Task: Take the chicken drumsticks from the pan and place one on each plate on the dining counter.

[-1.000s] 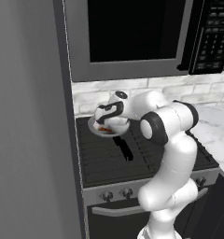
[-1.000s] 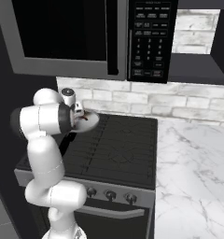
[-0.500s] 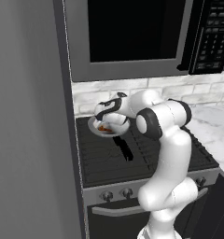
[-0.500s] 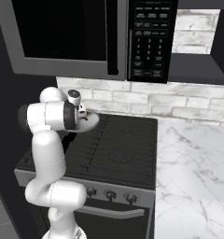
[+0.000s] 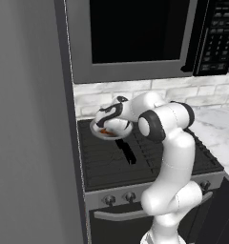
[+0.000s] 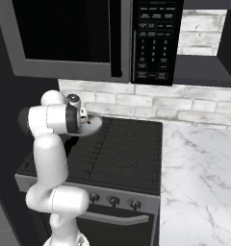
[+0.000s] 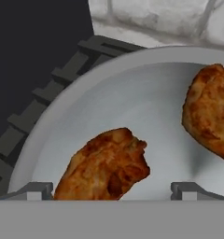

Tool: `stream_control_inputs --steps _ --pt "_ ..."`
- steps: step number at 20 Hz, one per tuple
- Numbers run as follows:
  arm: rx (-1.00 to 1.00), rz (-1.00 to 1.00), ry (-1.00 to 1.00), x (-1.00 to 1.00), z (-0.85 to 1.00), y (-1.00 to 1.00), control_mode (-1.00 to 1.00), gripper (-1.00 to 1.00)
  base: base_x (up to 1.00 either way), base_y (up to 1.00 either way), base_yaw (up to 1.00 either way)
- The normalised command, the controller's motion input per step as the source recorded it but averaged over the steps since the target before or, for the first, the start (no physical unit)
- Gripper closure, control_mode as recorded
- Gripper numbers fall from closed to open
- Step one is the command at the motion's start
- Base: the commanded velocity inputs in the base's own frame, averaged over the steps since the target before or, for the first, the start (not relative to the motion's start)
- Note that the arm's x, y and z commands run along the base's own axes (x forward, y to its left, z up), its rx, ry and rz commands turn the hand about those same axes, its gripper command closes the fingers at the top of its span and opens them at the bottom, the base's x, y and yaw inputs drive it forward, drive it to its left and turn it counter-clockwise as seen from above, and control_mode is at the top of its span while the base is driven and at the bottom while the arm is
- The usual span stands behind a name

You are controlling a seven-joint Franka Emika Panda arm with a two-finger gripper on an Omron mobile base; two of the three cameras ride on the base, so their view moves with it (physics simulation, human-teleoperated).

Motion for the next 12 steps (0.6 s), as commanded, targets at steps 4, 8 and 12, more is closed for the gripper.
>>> stream_control_inputs --steps 4,8,12 --pt "0.0 -0.13 0.0 -0.02 -0.06 0.11 -1.0 -1.0 0.0 0.0 0.0" --pt "0.0 -0.15 0.01 -0.1 -0.01 0.05 -1.0 -1.0 0.0 0.0 0.0" --pt "0.0 -0.13 0.02 -0.02 -0.03 0.01 -1.0 -1.0 0.0 0.0 0.0"
